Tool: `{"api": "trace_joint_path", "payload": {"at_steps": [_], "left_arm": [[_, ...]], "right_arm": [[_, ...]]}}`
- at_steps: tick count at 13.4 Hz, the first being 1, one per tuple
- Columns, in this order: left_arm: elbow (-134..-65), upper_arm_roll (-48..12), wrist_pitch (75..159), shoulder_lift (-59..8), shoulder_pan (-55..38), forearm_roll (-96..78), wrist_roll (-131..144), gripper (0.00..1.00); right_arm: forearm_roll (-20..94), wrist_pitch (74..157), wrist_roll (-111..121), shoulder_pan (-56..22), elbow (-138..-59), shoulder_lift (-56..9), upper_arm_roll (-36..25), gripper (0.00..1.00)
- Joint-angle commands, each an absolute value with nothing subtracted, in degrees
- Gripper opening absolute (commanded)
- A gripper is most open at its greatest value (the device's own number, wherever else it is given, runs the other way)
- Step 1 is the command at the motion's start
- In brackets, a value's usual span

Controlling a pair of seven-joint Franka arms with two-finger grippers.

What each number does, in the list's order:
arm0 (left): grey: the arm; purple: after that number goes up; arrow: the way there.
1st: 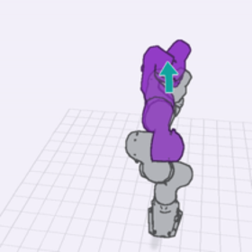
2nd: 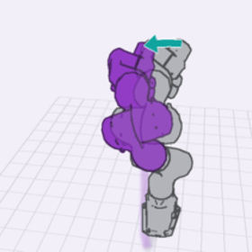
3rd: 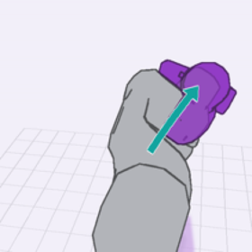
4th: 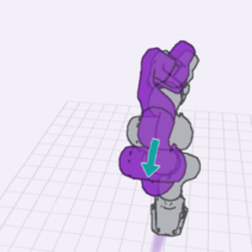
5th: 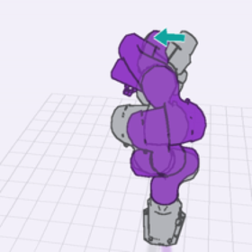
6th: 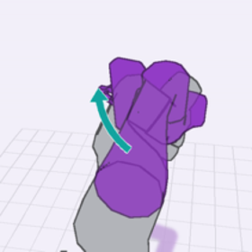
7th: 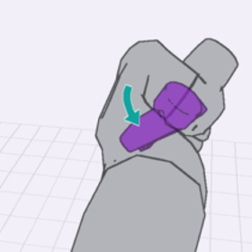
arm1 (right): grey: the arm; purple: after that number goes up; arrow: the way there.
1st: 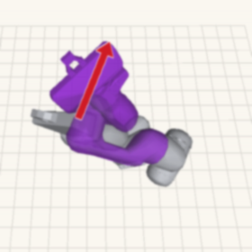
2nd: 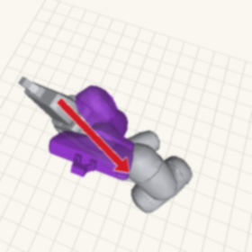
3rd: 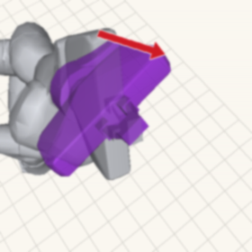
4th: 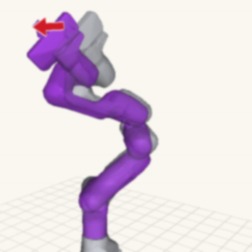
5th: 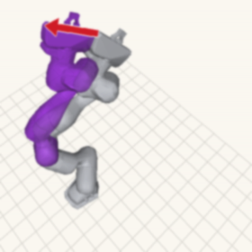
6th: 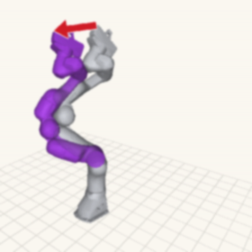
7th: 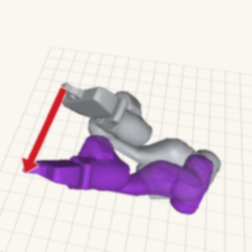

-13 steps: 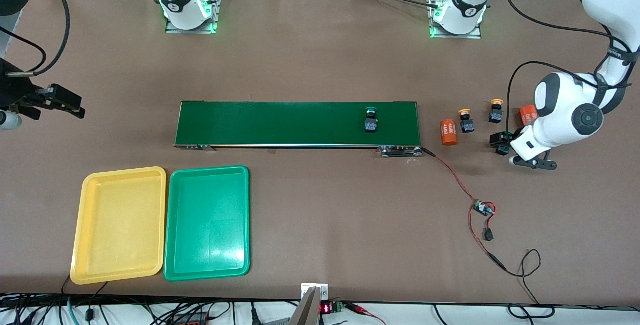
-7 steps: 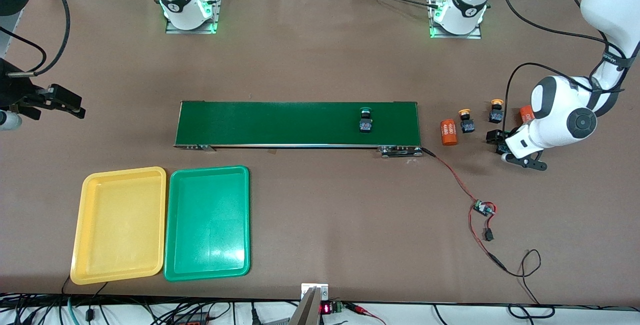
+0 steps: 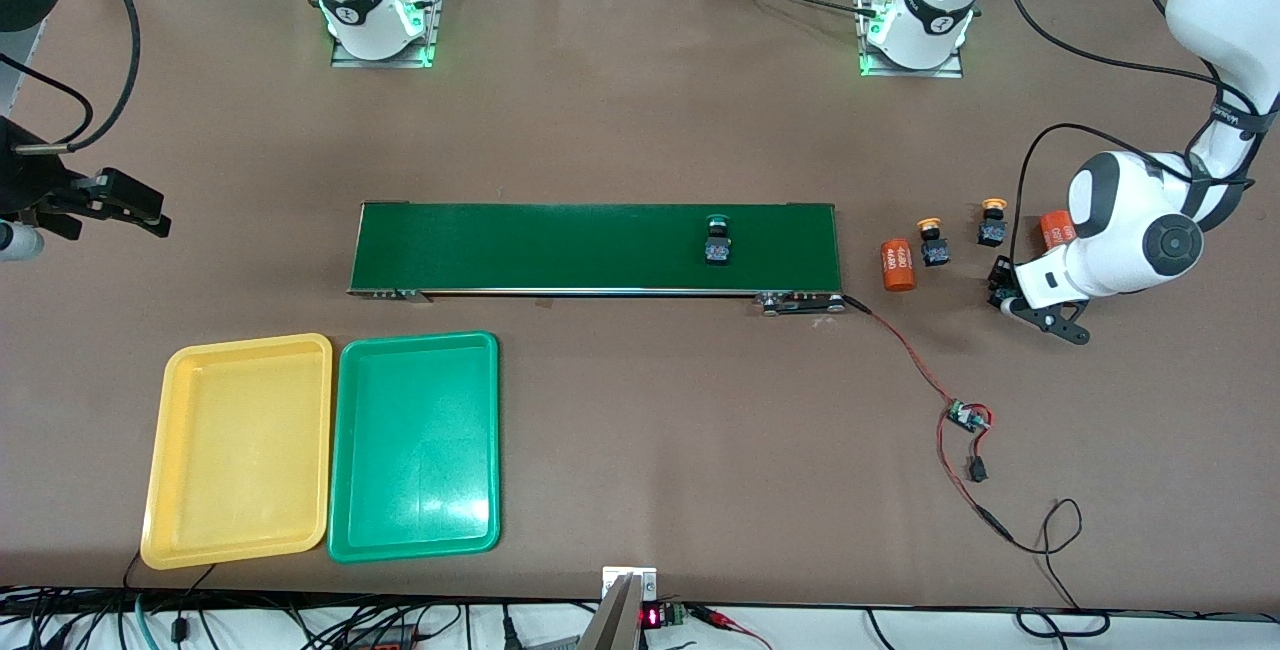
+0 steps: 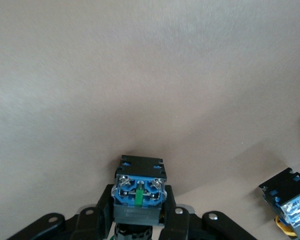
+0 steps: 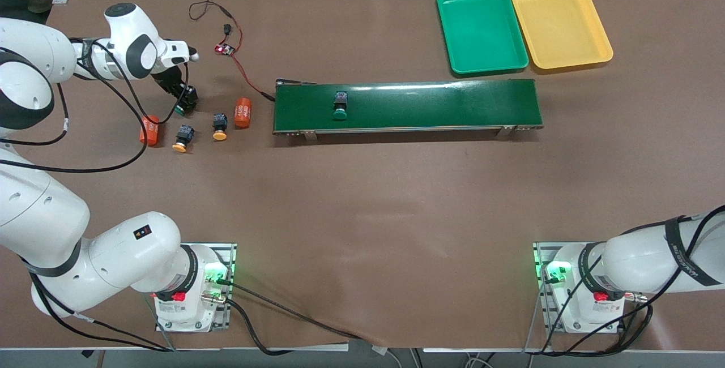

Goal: Sort buttons by color to trays
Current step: 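Place the second button on the conveyor belt with the left gripper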

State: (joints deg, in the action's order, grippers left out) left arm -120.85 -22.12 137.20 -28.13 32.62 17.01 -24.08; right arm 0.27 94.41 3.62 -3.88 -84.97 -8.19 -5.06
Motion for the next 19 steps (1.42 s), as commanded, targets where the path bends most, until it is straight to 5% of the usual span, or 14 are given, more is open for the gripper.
{"api": "trace_joint_path", "payload": {"at_steps": [1,4,10,19], "left_arm": [[-121.6,-24.6,135.0,-23.1,30.7,17.8,-24.9,0.00],[-121.1,-31.0,131.7,-19.6,28.5,16.2,-20.0,0.00],[-122.5,-34.0,130.4,-14.9,14.9,7.5,9.4,0.00],[-123.6,-36.2,135.1,-19.2,7.8,2.6,25.0,0.00]], "right_arm": [[0.9,93.7,4.1,-3.6,-85.1,-7.5,-4.9,1.00],[0.9,93.7,4.1,-3.6,-85.1,-7.5,-4.9,1.00],[0.9,93.7,4.1,-3.6,-85.0,-7.5,-4.9,1.00],[0.9,93.7,3.6,-4.0,-85.1,-7.5,-4.6,1.00]]}}
